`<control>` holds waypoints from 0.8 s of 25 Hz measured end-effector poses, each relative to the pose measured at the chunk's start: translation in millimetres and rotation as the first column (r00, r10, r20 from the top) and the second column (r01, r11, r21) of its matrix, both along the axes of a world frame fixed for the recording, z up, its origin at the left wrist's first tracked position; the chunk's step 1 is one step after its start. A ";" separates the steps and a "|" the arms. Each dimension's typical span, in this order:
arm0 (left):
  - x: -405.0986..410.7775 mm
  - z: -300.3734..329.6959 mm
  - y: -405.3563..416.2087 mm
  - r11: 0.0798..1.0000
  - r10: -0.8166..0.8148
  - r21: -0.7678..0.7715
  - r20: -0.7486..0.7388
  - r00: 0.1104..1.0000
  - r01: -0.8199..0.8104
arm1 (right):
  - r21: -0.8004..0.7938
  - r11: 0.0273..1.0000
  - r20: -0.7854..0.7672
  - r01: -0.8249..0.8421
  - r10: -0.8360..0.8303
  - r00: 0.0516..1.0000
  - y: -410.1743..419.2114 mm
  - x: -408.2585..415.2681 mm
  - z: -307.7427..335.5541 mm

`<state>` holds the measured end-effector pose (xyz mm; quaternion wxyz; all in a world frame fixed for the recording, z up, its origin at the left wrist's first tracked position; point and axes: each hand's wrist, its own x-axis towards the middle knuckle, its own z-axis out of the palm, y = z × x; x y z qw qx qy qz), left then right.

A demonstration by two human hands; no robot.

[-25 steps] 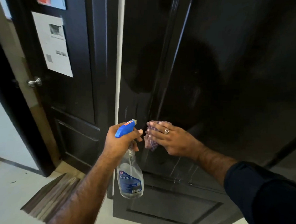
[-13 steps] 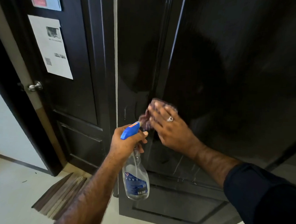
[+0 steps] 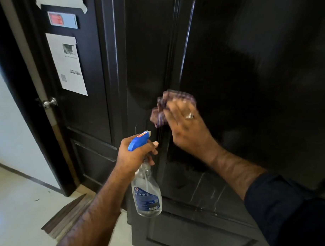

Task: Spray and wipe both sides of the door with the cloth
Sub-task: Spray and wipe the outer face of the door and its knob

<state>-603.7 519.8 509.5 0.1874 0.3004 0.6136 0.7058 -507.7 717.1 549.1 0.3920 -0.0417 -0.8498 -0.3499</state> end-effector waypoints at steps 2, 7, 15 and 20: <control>1.9 0.4 -4.4 0.999 0.037 -0.018 -0.021 0.999 -0.038 | 0.042 0.998 0.281 -0.045 0.031 0.959 3.2 14.3 -65.6; 9.2 -2.0 -16.0 0.991 0.129 -0.025 0.012 0.992 -0.129 | 0.079 0.985 0.378 -0.153 0.113 0.919 11.9 9.4 -39.6; -3.4 -16.6 -29.9 0.984 0.168 -0.054 -0.002 0.986 -0.167 | 0.114 0.952 0.337 -0.283 0.231 0.913 -1.3 -33.2 -37.5; -48.6 -17.8 -43.1 0.986 0.166 -0.039 0.035 0.986 -0.164 | 0.025 0.969 0.270 -0.245 0.230 0.935 -16.6 -73.2 10.1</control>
